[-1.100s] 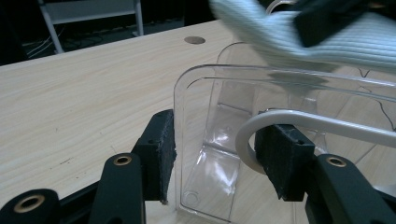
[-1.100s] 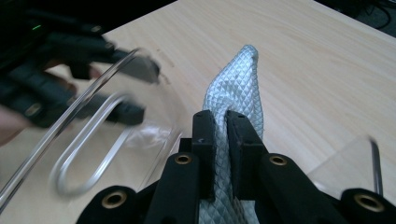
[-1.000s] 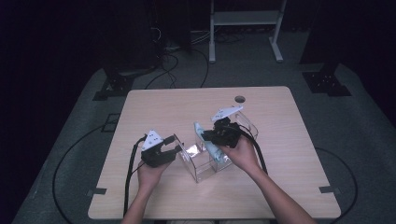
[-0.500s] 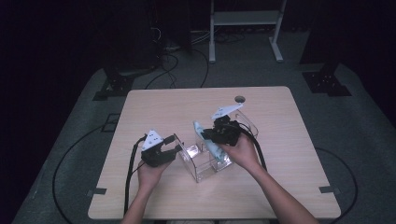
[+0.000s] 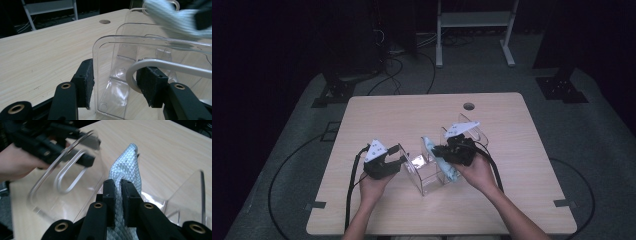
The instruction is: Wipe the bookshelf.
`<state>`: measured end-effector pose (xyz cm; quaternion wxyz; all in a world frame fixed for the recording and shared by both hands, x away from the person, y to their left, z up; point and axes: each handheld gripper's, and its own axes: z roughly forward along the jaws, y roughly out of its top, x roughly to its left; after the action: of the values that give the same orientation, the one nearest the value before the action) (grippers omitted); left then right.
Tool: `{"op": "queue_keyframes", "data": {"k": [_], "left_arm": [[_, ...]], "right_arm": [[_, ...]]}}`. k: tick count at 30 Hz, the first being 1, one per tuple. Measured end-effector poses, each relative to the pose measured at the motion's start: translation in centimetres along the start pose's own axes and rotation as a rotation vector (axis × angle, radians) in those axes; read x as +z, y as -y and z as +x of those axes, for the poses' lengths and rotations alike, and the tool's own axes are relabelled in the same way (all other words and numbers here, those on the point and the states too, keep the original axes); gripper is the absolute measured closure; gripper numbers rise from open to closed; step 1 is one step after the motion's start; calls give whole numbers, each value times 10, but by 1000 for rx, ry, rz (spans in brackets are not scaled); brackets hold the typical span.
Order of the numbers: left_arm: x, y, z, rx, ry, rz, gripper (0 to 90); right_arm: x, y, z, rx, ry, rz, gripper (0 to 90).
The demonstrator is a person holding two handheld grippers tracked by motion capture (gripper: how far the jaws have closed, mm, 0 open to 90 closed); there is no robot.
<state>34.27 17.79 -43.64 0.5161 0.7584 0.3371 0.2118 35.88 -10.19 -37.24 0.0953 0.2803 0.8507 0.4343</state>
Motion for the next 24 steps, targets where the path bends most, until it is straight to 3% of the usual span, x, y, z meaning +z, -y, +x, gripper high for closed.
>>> {"op": "queue_keyframes", "data": {"k": [7,10,14,21,24], "left_arm": [[0,0,0,-8,-3,-4,480],[0,0,0,-8,-2,-4,480],[0,0,0,-4,-4,1,480],[1,0,0,-16,-6,1,481],[1,0,-1,-10,-8,4,480]], "right_arm": [[40,-34,-20,62,30,32,821],[47,-42,-23,65,37,50,821],[33,-33,-15,20,35,46,821],[-16,12,5,-16,-37,-17,821],[-32,32,18,-49,-31,-42,821]]}}
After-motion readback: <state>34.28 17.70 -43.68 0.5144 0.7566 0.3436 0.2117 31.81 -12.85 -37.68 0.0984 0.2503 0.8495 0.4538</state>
